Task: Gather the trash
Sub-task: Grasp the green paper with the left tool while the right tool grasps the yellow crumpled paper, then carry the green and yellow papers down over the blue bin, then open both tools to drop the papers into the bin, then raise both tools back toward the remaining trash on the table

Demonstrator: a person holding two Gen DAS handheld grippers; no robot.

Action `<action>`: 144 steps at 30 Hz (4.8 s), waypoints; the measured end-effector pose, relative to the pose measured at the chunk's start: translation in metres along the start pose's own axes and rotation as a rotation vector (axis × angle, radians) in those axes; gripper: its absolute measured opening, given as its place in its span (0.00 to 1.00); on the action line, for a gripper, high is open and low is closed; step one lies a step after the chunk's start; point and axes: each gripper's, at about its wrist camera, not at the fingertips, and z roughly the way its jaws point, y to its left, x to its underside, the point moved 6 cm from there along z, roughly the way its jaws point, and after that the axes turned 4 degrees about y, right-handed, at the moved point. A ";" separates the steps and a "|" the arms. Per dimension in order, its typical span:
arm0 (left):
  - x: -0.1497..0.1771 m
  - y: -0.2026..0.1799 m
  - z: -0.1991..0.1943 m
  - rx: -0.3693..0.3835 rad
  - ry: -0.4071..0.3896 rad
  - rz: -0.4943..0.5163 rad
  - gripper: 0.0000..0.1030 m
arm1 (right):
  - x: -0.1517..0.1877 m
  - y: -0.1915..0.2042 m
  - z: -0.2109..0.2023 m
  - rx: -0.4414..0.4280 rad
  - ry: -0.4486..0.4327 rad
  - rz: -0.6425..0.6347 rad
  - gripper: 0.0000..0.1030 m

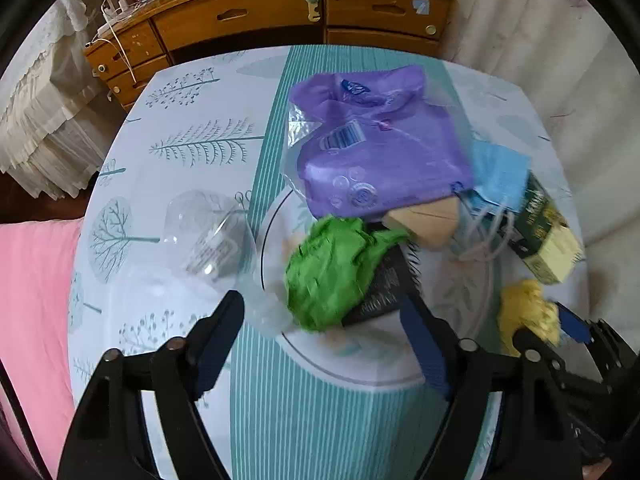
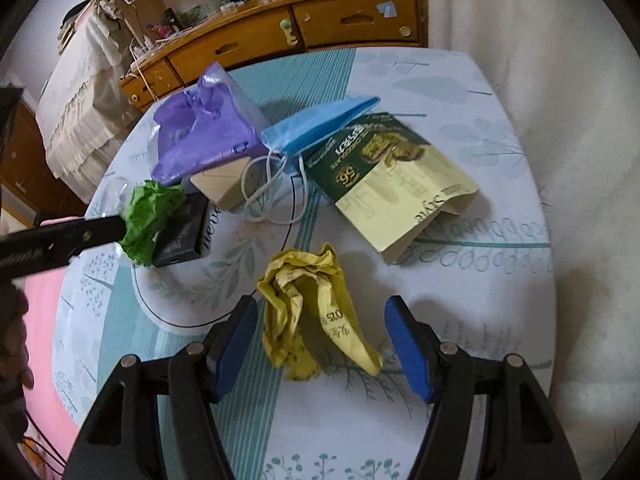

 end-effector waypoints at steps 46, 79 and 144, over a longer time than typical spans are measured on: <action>0.149 0.024 -0.149 0.237 -0.136 0.076 0.35 | 0.090 0.092 -0.115 0.024 -0.162 0.039 0.31; 0.397 0.105 -0.166 0.269 -0.120 0.172 0.36 | 0.366 0.219 -0.156 0.044 -0.094 0.160 0.28; 0.432 0.124 -0.026 0.112 -0.037 0.120 0.89 | 0.387 0.186 -0.013 -0.038 -0.019 0.314 0.61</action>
